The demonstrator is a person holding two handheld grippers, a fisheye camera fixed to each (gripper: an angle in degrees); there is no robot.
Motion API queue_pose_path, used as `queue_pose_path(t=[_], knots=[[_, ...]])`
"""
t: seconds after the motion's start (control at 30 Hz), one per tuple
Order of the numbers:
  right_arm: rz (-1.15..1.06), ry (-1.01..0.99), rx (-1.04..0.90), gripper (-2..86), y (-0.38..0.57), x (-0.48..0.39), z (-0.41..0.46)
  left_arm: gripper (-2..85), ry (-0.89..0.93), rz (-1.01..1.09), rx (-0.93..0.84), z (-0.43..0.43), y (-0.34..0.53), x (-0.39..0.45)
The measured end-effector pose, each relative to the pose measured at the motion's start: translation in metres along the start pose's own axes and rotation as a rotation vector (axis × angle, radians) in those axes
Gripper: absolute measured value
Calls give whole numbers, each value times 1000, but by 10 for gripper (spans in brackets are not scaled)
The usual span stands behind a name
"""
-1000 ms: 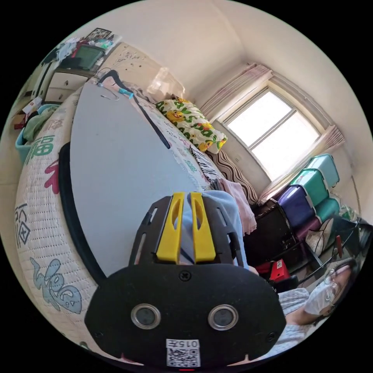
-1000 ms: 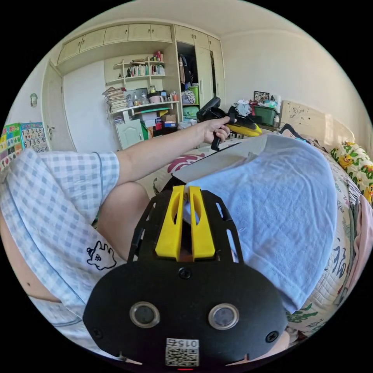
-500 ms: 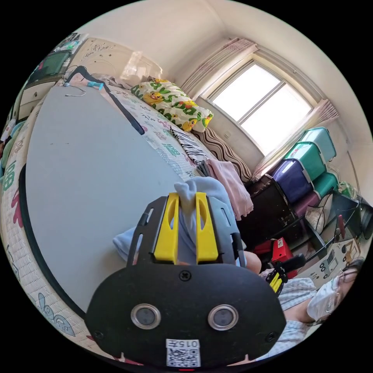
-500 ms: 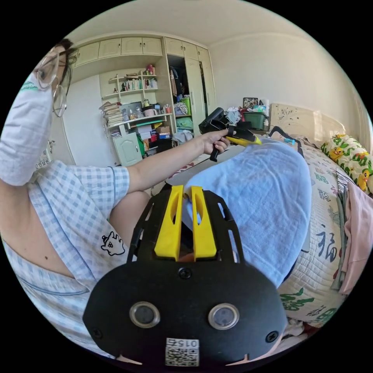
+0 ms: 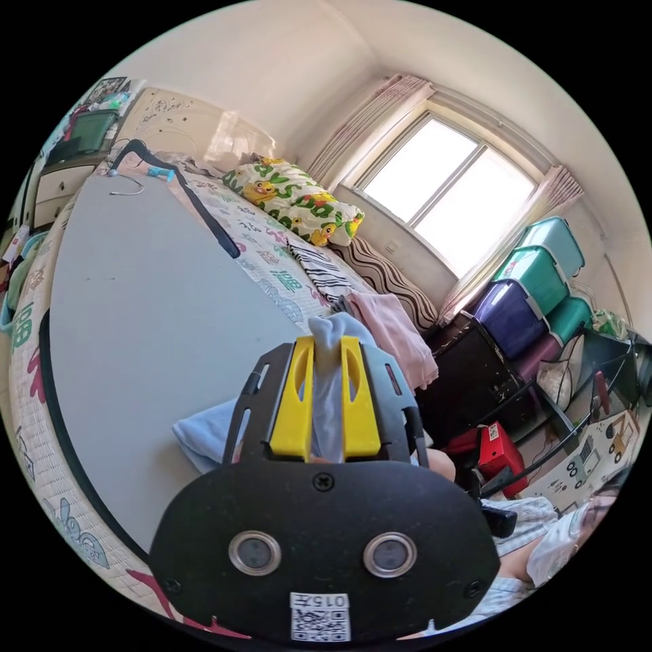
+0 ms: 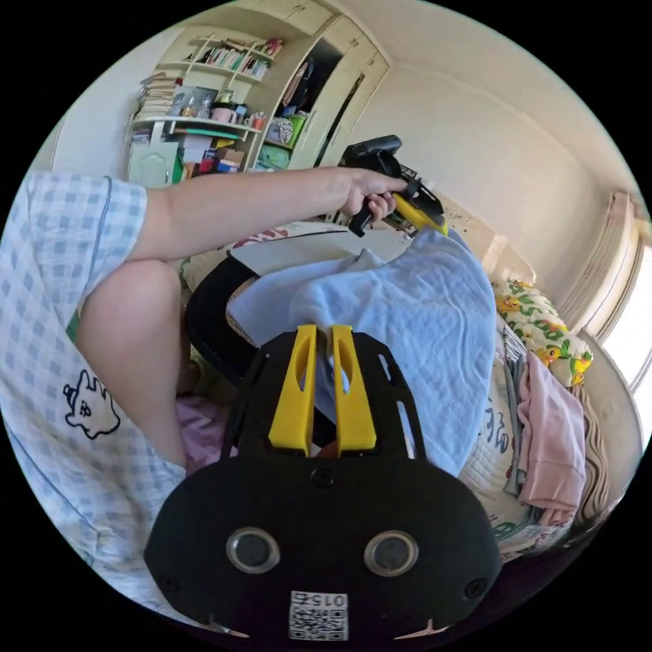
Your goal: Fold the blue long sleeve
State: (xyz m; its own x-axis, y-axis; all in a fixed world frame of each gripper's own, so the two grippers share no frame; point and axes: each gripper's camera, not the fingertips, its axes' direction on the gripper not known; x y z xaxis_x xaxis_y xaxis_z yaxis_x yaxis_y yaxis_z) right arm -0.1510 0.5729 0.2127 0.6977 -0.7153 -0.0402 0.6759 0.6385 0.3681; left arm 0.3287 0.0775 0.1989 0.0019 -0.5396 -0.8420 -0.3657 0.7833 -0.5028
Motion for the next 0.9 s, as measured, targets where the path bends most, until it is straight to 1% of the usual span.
queue_pose_path(t=[0.07,0.13,0.2,0.23,0.27,0.3,0.4,0.47,0.53,0.57,0.63,0.77,0.9], knots=[[197,-10,160,44,17,40,-27,63,13,-7,5,4,3,-1],[328,19,218,42,31,71,-45,62,19,-8,12,10,6,-1],[377,94,192,40,41,90,-50,62,32,-17,22,19,9,-3],[371,187,149,40,44,92,-45,62,36,-18,23,22,10,-3],[347,246,105,40,45,87,-35,62,41,-22,24,27,11,-3],[327,252,93,40,45,82,-30,62,40,-27,27,32,12,-3],[183,212,76,40,37,43,0,62,46,-29,35,41,14,-3],[59,323,46,41,27,6,33,62,54,-32,36,44,15,-4],[-30,381,5,43,21,-18,60,62,52,-33,36,47,17,-5],[-76,369,-8,47,18,-31,73,62,56,-33,37,49,19,-5],[-130,322,-30,60,17,-44,88,62,63,-32,36,51,21,-6],[-204,370,-141,82,22,-54,125,62,79,-34,30,54,25,-9],[-216,354,-165,85,27,-52,132,62,93,-41,28,60,27,-11]])
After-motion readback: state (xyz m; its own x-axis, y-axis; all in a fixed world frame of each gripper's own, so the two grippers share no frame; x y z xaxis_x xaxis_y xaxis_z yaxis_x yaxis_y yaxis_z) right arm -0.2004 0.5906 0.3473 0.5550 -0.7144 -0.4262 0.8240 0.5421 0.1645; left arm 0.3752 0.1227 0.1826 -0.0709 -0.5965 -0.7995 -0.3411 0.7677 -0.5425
